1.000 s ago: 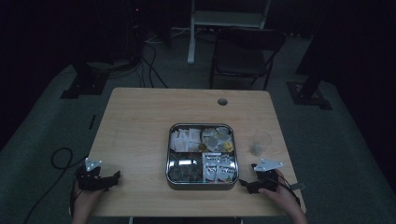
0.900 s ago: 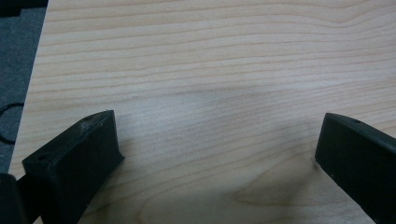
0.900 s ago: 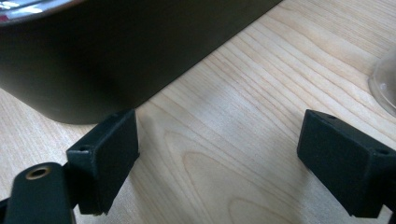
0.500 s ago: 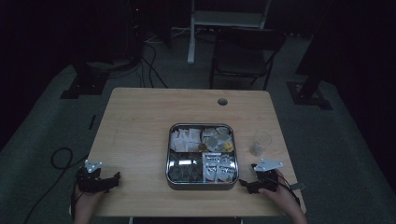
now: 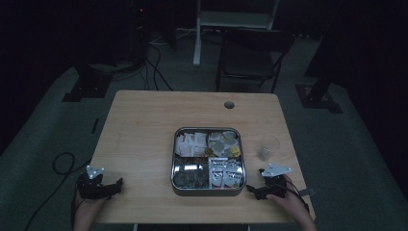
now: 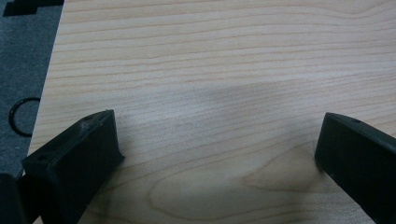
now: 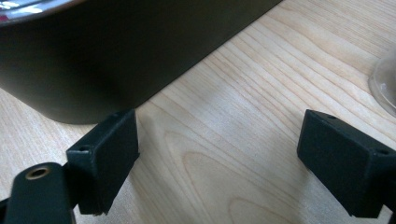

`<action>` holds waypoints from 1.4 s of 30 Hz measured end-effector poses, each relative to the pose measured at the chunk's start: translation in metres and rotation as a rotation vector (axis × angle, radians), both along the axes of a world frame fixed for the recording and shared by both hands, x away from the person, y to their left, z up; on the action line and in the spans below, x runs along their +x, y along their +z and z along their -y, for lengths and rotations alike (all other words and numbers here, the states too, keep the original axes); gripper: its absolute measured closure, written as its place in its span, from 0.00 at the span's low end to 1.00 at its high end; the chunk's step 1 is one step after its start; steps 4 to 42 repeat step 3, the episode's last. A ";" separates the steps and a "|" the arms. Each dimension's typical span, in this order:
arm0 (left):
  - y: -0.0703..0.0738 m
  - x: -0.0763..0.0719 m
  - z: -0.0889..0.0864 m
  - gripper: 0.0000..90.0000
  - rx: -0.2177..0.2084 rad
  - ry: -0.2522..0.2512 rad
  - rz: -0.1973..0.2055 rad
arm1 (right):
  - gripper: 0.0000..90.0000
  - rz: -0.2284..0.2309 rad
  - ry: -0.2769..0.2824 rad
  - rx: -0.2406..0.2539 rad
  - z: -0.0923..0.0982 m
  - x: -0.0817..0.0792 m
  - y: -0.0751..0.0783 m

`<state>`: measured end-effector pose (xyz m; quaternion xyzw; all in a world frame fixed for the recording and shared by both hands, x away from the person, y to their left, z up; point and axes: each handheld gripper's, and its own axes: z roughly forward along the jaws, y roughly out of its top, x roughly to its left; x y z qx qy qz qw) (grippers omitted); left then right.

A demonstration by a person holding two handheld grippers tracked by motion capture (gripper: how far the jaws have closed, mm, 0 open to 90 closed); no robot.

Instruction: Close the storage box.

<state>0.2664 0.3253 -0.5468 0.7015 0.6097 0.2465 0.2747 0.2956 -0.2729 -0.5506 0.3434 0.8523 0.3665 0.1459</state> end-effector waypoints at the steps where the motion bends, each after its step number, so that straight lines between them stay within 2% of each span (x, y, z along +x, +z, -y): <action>1: 0.000 0.000 0.000 0.01 0.000 0.000 0.000 | 0.14 0.000 0.000 0.000 0.000 0.000 0.000; 42: 0.000 0.000 0.000 0.01 0.000 0.001 0.000 | 0.13 0.000 0.000 0.000 0.000 0.000 0.000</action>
